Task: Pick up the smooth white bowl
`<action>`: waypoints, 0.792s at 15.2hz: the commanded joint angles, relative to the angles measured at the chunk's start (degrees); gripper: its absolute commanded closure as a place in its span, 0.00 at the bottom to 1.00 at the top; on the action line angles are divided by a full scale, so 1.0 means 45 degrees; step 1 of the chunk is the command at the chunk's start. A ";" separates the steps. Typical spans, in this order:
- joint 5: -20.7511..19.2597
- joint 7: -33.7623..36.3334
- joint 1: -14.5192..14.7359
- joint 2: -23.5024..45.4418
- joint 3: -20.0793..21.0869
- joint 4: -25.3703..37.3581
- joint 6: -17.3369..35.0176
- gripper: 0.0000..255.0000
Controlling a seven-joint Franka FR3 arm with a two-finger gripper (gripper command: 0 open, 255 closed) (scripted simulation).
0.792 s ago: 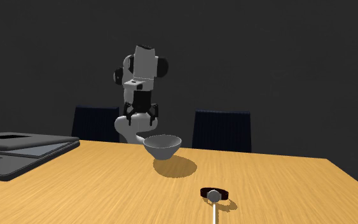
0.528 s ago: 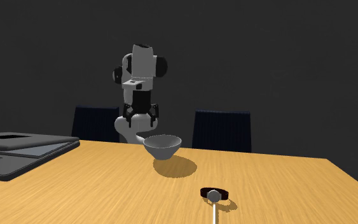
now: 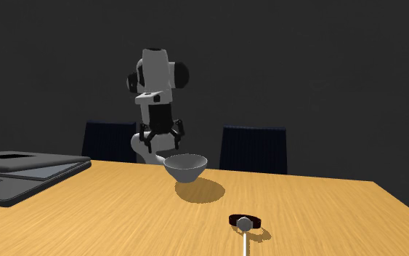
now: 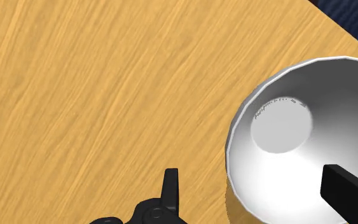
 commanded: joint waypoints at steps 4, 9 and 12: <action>0.0008 -0.0076 0.0003 0.0084 -0.0065 -0.0761 0.0887 0.00; 0.0002 -0.0085 -0.0001 0.0110 -0.0078 -0.1014 0.1165 1.00; 0.0001 -0.0087 -0.0001 0.0112 -0.0079 -0.1010 0.1164 1.00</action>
